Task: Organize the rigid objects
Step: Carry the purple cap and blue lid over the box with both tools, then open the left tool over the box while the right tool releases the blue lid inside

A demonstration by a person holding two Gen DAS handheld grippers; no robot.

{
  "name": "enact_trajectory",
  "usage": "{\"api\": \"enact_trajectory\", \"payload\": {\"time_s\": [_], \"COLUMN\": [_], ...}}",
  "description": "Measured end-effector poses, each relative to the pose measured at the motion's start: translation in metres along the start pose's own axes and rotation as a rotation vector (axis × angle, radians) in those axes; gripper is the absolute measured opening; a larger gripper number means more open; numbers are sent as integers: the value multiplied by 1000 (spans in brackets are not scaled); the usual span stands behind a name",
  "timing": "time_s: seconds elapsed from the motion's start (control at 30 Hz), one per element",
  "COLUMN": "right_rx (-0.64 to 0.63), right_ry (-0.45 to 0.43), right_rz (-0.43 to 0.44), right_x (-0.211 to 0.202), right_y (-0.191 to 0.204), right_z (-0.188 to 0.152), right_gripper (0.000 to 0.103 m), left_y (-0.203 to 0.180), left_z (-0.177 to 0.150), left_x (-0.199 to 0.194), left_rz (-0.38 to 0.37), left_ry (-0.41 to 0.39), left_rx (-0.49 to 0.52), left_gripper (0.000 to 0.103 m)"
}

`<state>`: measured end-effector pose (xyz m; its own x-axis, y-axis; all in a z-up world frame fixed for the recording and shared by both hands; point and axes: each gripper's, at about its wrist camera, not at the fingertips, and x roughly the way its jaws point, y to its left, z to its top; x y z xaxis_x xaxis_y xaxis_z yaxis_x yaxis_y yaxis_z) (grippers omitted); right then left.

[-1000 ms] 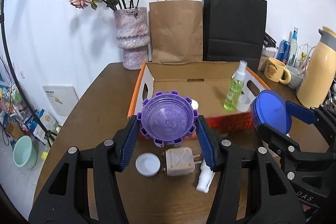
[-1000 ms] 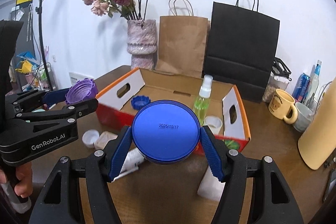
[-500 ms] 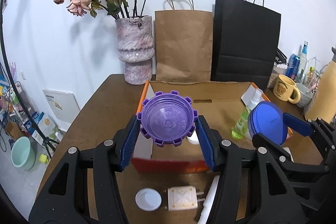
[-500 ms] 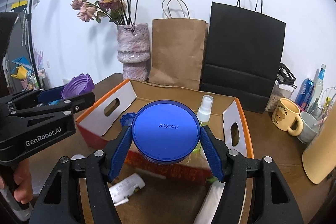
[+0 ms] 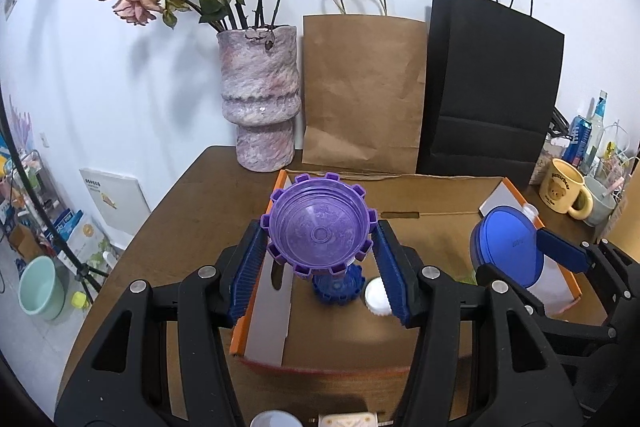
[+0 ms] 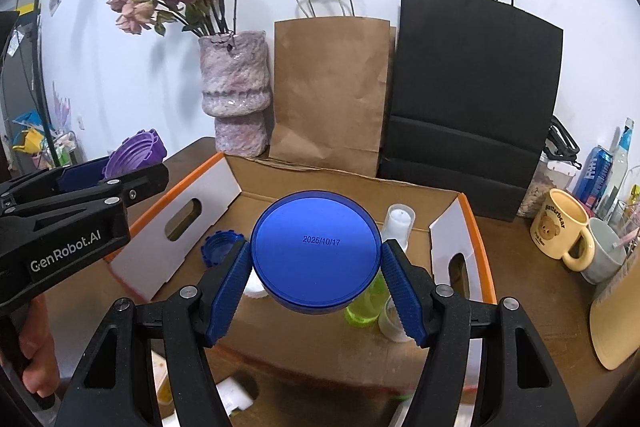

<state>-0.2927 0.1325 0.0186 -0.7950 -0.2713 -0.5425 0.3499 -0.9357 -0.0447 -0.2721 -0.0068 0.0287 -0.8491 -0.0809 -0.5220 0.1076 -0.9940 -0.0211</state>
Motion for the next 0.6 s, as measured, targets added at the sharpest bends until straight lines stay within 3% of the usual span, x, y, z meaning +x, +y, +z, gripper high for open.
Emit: {"api": "enact_trajectory", "payload": {"time_s": [0.6], "right_rx": [-15], "right_ry": [54], "right_rz": [-21], "right_x": [43], "right_y": [-16], "right_z": [8], "right_gripper": [71], "left_y": [-8], "left_z": [12], "left_x": [46], "left_rz": [17], "left_ry": [30], "left_rx": [30], "left_gripper": [50]}}
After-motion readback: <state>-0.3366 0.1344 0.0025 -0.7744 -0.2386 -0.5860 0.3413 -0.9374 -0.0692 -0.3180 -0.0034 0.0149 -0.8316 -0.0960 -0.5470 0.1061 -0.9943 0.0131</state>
